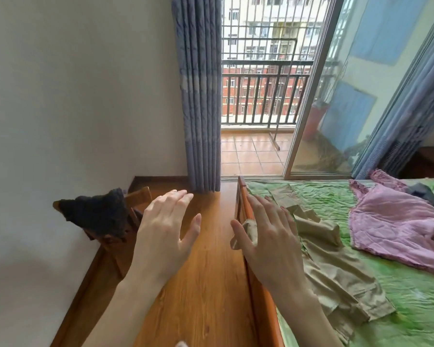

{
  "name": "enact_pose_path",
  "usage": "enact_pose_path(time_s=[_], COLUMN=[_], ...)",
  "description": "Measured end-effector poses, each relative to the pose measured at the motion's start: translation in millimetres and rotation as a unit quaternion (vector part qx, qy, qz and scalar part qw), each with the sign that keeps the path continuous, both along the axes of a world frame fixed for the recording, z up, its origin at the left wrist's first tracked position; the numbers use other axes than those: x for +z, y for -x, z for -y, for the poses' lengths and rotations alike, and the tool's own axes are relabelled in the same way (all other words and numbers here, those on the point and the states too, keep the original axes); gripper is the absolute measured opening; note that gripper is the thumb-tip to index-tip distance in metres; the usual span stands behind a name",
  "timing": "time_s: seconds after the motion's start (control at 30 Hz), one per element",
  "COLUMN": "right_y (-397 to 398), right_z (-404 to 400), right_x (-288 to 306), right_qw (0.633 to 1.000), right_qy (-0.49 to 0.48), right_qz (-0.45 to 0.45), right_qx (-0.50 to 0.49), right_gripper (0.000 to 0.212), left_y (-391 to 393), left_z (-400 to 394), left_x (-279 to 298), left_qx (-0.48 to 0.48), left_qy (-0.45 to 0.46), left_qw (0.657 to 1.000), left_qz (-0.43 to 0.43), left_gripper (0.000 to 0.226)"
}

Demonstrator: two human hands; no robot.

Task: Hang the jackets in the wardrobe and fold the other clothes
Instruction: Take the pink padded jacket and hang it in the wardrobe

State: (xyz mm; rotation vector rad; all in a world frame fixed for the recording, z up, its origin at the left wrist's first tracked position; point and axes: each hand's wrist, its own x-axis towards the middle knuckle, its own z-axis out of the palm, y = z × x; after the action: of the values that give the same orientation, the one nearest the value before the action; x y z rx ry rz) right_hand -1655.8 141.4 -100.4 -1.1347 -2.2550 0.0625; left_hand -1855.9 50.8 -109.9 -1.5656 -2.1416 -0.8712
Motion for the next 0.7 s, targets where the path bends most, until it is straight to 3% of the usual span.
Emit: enact_pose_path(time_s=[0.7], right_y=[250.9], right_z=[-344.5], right_x=[15.7], right_qw=[0.998], right_qy=[-0.045], right_qz=[0.016], right_qx=[-0.031], right_gripper=[0.062], left_y=[260.0], left_z=[-350.7], left_x=[6.3], left_qx=[-0.047], left_qy=[-0.012], left_qw=[0.999], left_qz=[0.012], left_gripper=[0.059])
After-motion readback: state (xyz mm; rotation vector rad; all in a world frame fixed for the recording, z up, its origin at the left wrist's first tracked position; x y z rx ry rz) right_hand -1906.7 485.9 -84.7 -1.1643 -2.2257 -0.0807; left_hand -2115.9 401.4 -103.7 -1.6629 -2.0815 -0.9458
